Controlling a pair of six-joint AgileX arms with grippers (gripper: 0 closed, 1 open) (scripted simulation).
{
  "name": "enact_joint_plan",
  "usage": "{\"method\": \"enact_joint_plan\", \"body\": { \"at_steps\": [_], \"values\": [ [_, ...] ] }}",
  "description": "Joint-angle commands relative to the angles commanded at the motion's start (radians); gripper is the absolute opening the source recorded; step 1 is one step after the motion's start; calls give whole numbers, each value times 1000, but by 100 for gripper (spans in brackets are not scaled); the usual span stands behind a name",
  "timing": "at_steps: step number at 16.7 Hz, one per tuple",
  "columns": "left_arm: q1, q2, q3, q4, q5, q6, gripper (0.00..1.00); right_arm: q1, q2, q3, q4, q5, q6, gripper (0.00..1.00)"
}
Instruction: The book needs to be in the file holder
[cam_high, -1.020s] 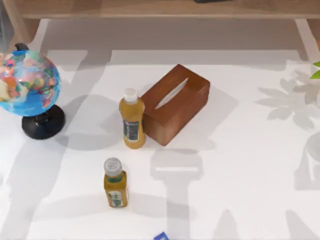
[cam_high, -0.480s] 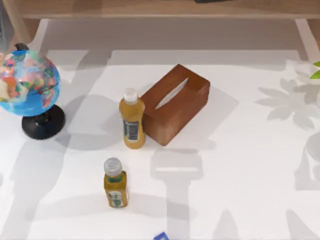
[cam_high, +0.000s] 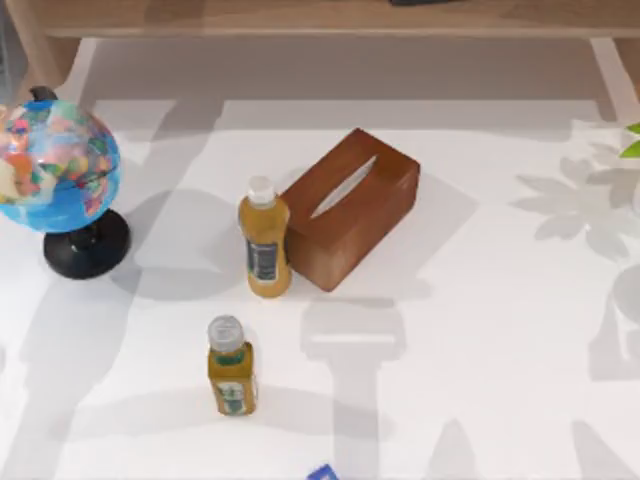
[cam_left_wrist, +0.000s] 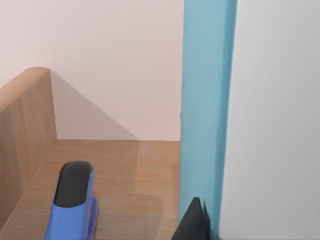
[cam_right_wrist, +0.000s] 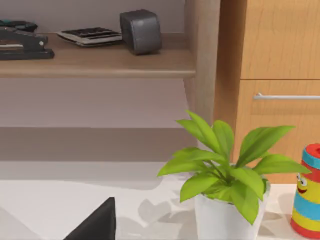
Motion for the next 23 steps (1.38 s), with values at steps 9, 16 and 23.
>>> {"method": "enact_joint_plan", "body": {
  "at_steps": [9,16,23],
  "values": [
    [0,0,0,0,0,0,0,0,0,0,0,0,0,100],
    [-3,15,54,-38,-1,2,0,0,0,0,0,0,0,100],
    [-2,21,99,-72,-1,3,0,0,0,0,0,0,0,100]
  ]
}}
